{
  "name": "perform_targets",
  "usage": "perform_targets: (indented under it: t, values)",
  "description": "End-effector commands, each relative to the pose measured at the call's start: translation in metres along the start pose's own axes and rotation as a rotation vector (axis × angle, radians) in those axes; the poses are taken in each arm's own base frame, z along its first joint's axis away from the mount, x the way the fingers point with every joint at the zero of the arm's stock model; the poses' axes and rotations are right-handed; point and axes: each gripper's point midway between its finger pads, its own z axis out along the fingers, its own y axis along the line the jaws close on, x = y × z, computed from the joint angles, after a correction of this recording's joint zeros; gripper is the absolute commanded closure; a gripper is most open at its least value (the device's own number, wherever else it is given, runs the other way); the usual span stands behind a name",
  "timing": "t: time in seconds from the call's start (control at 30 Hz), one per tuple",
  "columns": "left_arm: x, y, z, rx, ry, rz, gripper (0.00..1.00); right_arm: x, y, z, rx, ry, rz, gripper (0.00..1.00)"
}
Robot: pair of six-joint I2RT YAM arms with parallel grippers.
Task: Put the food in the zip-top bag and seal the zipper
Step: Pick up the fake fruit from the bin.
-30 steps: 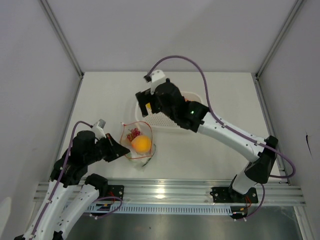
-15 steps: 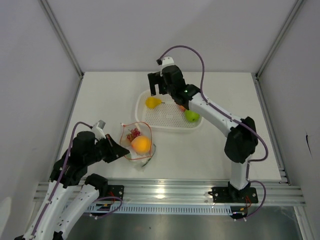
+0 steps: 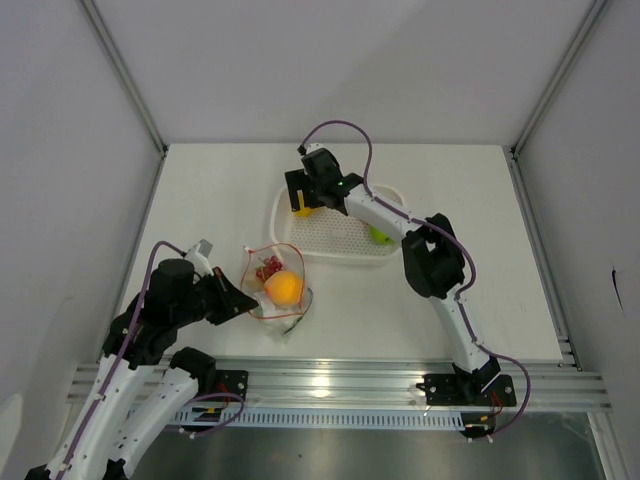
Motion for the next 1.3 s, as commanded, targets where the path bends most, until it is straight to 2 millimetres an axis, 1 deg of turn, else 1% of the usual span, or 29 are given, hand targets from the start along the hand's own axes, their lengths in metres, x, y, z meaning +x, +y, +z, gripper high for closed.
perform_targets:
  t: [0.0,0.07,0.3,0.6,0.77,0.8,0.97,1.1,1.2,1.23,1.27]
  values:
    - [-0.005,-0.006,-0.006,0.009,-0.017,0.007,1.0,-0.018,0.017,0.0,-0.056,-0.045,0.026,0.1]
    - [-0.006,-0.006,-0.005,0.007,-0.016,0.006,1.0,-0.011,0.018,0.006,-0.056,-0.031,0.023,0.11]
    - [-0.005,-0.006,-0.004,0.014,-0.014,0.007,0.99,0.002,0.024,0.018,-0.067,-0.014,-0.005,0.15]
    - [-0.002,-0.006,-0.001,0.024,0.002,0.004,0.99,0.002,0.023,0.025,-0.027,-0.035,-0.051,0.21]
    - [-0.001,-0.006,0.0,0.026,0.002,0.002,0.99,-0.003,0.022,0.026,0.019,-0.071,-0.08,0.22]
    - [-0.001,-0.006,-0.001,0.028,0.0,0.003,0.99,-0.005,0.024,0.026,0.018,-0.08,-0.089,0.22]
    - [-0.001,-0.006,0.0,0.027,0.003,0.004,0.99,-0.003,0.022,0.032,0.044,-0.088,-0.102,0.23]
    - [-0.001,-0.007,0.001,0.029,0.007,0.004,1.0,-0.002,0.02,0.035,0.048,-0.083,-0.108,0.27]
    - [-0.002,-0.008,0.003,0.033,0.009,0.004,0.99,-0.005,0.019,0.035,0.056,-0.091,-0.116,0.35]
    - [-0.002,-0.009,0.003,0.036,0.01,0.005,0.99,-0.006,0.019,0.035,0.057,-0.094,-0.116,0.43]
    - [-0.003,-0.009,0.003,0.036,0.01,0.003,1.0,-0.007,0.019,0.034,0.06,-0.096,-0.122,0.45]
